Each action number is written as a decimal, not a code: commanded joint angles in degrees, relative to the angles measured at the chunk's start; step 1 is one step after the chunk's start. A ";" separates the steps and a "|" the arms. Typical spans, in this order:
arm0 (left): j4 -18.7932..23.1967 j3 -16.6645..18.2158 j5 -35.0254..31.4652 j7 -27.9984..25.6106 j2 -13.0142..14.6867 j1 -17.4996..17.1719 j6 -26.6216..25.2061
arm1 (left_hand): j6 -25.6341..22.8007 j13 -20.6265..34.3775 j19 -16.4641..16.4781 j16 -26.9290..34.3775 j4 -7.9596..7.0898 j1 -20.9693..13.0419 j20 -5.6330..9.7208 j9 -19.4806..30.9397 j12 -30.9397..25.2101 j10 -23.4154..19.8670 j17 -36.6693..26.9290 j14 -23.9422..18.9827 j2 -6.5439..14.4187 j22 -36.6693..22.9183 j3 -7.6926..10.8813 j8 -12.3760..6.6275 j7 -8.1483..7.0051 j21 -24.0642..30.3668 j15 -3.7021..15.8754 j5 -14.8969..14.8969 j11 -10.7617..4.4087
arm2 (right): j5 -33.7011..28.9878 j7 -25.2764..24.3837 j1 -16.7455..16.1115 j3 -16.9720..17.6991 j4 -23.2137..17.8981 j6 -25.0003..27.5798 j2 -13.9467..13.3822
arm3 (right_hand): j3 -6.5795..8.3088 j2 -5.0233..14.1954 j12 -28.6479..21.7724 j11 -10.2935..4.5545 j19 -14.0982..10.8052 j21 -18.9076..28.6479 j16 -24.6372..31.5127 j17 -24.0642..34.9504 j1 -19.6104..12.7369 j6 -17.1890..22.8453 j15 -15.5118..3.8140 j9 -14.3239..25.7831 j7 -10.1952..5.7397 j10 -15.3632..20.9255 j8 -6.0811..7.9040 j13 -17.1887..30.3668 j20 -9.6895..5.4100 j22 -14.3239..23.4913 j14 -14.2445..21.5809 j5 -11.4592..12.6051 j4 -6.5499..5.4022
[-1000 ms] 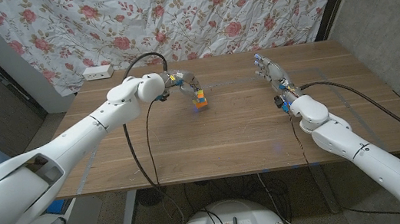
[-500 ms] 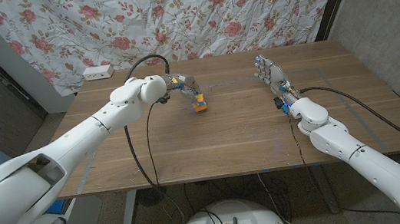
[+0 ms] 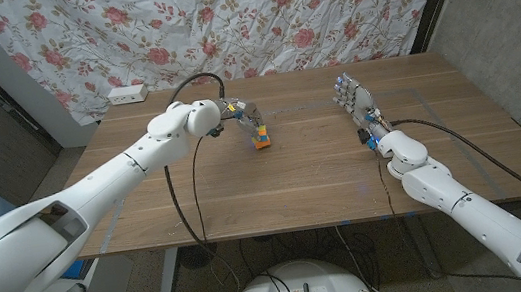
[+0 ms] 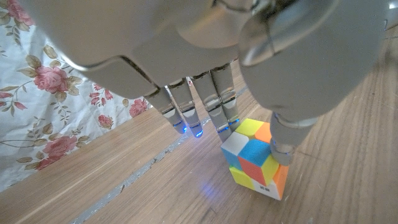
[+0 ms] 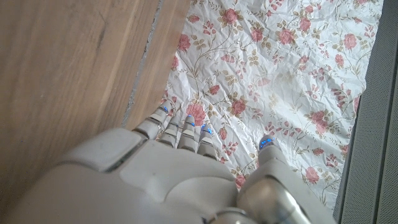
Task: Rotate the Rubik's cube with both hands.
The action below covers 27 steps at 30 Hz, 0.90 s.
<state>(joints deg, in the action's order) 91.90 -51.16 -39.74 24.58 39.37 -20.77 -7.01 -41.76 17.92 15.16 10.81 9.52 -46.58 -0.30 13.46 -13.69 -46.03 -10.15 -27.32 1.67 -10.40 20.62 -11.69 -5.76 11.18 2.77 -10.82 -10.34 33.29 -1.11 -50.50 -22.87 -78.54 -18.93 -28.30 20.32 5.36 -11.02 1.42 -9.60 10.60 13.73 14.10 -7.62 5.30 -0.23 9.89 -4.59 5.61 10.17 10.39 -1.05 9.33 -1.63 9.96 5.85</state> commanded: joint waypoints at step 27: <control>5.73 -0.90 -8.29 6.67 0.69 -1.44 -5.08 | 11.59 0.32 -4.18 -0.48 -0.15 3.98 -1.82 -0.85 3.13 14.61 -0.17 6.24 -1.72 0.01 -1.31 1.51 -0.70 -0.06 4.65 -0.46 -0.73 | 0.39 -3.60 -3.00 0.75 -1.23 -0.41 0.55 | -0.05 0.68 -0.18 -0.15 -0.40 0.11 -0.22 -0.20 0.33 1.21 -0.15 0.06 -1.44 0.72 0.48 0.10 -0.61 0.21 0.62 0.44 0.38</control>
<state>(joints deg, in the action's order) 95.93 -52.10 -46.27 28.76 39.74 -21.87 -10.98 -31.45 18.24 11.36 10.37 9.44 -42.53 -2.05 12.71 -10.80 -33.14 -10.17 -21.83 0.89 -10.41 19.76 -10.37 -6.57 11.18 2.44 -11.07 -11.85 33.89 -3.71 -52.61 -22.32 -79.20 -18.89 -27.95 20.32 5.89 -11.02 1.10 -9.71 10.60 13.73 13.83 -7.09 6.24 -0.31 9.89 -5.54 5.94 10.41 10.40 -1.55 9.34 -1.10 10.19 5.85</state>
